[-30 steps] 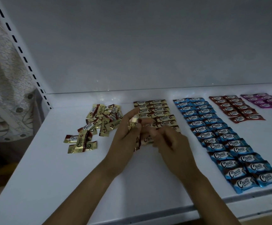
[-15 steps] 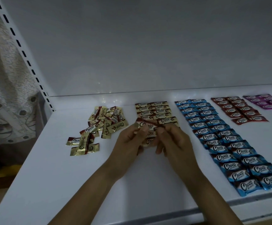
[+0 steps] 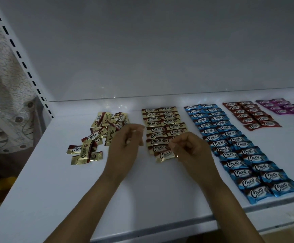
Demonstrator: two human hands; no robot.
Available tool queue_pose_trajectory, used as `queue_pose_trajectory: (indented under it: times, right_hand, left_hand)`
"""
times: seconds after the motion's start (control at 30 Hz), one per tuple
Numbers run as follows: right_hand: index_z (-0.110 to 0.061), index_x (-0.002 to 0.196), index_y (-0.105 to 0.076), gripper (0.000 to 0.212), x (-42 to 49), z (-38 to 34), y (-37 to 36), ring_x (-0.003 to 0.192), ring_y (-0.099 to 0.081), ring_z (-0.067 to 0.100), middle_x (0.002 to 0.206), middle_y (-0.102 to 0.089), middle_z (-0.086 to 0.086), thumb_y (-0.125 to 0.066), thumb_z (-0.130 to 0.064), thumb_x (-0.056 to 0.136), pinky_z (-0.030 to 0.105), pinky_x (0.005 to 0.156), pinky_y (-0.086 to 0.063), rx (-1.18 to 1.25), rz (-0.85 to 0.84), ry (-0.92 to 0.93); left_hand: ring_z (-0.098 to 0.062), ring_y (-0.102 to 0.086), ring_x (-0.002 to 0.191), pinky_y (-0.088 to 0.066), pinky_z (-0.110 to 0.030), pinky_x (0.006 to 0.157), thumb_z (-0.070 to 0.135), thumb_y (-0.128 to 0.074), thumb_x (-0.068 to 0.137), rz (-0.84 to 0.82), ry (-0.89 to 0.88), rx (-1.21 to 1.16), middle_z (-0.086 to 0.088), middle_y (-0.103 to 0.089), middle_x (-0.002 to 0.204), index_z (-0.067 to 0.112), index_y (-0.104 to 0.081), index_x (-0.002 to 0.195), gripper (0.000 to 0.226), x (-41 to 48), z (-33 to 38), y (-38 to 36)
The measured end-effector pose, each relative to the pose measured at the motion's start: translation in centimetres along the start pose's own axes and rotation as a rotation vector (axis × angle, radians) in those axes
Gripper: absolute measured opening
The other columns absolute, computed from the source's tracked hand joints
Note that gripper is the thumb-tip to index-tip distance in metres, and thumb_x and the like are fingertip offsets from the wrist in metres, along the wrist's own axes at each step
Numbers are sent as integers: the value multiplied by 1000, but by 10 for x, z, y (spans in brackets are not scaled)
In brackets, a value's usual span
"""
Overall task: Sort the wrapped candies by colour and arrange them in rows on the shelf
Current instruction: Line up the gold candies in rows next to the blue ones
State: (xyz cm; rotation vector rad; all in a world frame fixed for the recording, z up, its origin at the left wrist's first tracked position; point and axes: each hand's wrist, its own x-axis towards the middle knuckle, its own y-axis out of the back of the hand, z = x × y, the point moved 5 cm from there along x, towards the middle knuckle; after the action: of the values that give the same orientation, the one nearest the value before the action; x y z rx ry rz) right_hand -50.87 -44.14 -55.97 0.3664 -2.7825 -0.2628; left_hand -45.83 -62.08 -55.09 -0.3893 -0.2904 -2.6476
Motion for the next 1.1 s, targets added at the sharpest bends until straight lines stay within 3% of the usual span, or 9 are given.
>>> queue_pose_trajectory:
  times: [0.13, 0.3, 0.4, 0.57, 0.7, 0.8, 0.9, 1.0, 1.1]
  right_hand:
    - [-24, 79, -63, 11, -6, 1, -10, 59, -54, -5, 69, -63, -17, -73, -21, 81, 8, 59, -35, -559, 14, 184]
    - [-19, 79, -59, 19, -4, -4, -14, 64, -55, 13, 78, -63, -6, -77, -25, 77, 29, 63, -34, -814, 91, 314]
    - [-16, 83, -60, 16, -5, -9, -14, 71, -57, 19, 82, -61, 0, -69, -28, 83, 32, 60, -44, -778, 157, 352]
    - [-14, 87, -64, 14, -10, -18, -19, 72, -58, 19, 84, -63, 2, -56, -25, 88, 28, 62, -42, -783, 199, 469]
    - [-17, 89, -64, 18, -10, -15, -17, 71, -59, 15, 83, -64, -3, -57, -34, 88, 30, 61, -47, -693, 154, 429]
    - [-21, 95, -63, 38, -13, -18, -18, 76, -51, -1, 88, -63, -11, -59, -56, 81, 11, 70, -37, -599, 118, 400]
    - [-22, 110, -62, 46, -17, -26, -26, 90, -53, -4, 99, -61, -14, -54, -60, 84, 12, 80, -37, -424, 21, 451]
    - [-21, 108, -65, 32, -18, -31, -35, 96, -59, 4, 101, -65, -12, -61, -44, 86, 29, 82, -47, -369, -62, 517]
    - [-19, 108, -67, 22, -17, -30, -31, 94, -62, 6, 99, -68, -9, -59, -27, 90, 30, 79, -49, -287, -44, 524]
  left_hand:
    - [1, -46, 61, -39, -13, 59, 14, -54, 94, 16, 16, 6, 16, -51, 67, 19, -65, 106, 16, -3, 1, 0]
    - [-3, -47, 59, -37, -16, 53, 2, -35, 99, -13, 10, -71, 12, -54, 71, 13, -68, 106, 36, -2, -5, -2]
    - [-3, -57, 70, -43, -15, 55, 7, -33, 102, -109, 8, -200, 7, -63, 88, 15, -63, 114, 34, -6, 6, -9]
    - [8, -53, 113, -35, 1, 85, 39, -26, 97, -234, -9, -196, 7, -62, 120, 33, -48, 128, 39, -13, 14, -21]
    - [1, -52, 119, -38, -20, 101, 43, -22, 95, -214, 0, -218, 14, -64, 118, 39, -49, 127, 42, -8, 8, -15]
    - [-3, -51, 123, -33, -38, 110, 50, -22, 94, -204, 23, -264, 13, -63, 123, 40, -47, 130, 45, -7, 6, -13]
    - [-1, -48, 127, -35, -37, 109, 63, -27, 92, -245, 4, -285, 16, -59, 129, 48, -43, 133, 47, -11, 9, -18]
    - [4, -47, 126, -48, -26, 94, 64, -25, 92, -344, 1, -327, 21, -57, 130, 52, -37, 134, 45, -17, 13, -26]
    - [-4, -57, 118, -49, -18, 84, 71, -38, 85, -422, -19, -385, 13, -62, 126, 44, -41, 134, 56, -17, 12, -29]
